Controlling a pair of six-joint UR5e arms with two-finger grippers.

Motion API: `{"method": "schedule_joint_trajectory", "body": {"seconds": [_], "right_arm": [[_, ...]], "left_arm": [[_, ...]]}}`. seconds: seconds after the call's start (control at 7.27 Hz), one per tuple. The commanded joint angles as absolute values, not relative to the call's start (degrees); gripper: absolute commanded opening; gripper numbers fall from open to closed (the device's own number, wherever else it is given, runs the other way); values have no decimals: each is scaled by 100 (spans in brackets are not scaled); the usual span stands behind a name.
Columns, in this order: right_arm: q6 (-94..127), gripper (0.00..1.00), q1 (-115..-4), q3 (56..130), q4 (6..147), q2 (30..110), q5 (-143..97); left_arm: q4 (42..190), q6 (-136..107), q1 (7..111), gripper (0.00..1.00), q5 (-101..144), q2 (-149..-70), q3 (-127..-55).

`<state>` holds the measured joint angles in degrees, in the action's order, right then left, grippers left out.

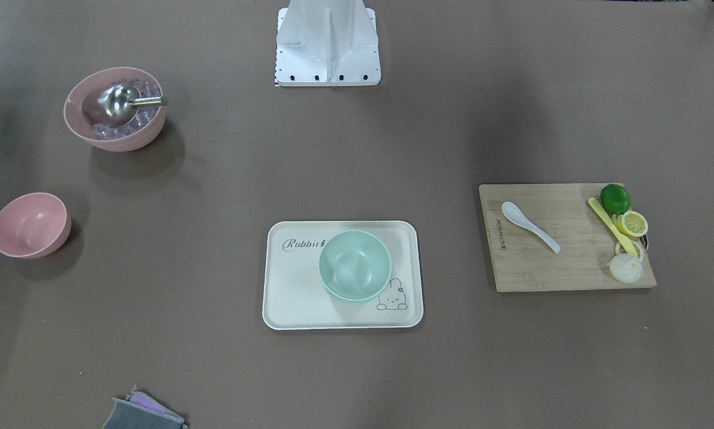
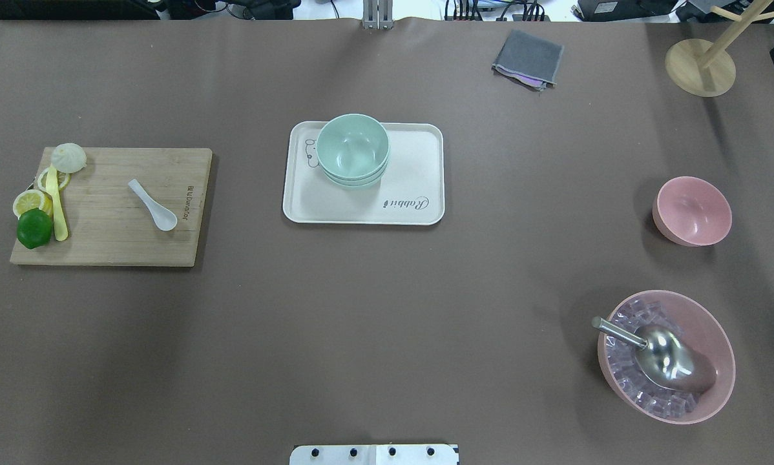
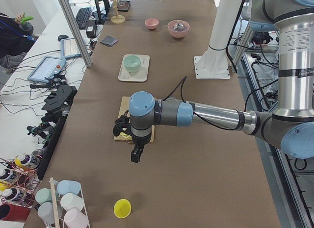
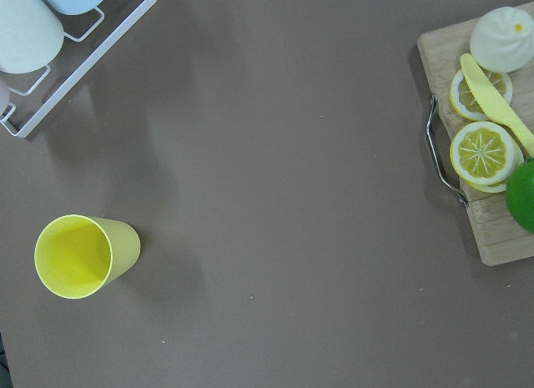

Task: Stack pink bowl on green and place spoon

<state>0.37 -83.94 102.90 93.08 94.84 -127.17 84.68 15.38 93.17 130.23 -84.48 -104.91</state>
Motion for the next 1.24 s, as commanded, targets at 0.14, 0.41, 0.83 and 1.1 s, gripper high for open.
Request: {"method": "schedule_joint_trajectory", "body": {"seconds": [0.14, 0.41, 0.83, 1.1], "right_arm": [[88, 100, -8394, 10275, 8759, 9501, -13023], [158, 100, -8394, 10143, 7476, 9527, -13017], [290, 100, -8393, 10230, 7225, 9414, -13051], [813, 100, -8350, 10196, 7225, 9343, -13725]], "left_arm": [[8639, 1529, 9316, 98, 13017, -8516, -10529], [8928, 1486, 9308, 98, 13025, -8551, -10529], [10548, 1468, 9308, 98, 12990, -8578, -10460], [11258, 1485, 9238, 98, 13147, -9035, -9872]]}}
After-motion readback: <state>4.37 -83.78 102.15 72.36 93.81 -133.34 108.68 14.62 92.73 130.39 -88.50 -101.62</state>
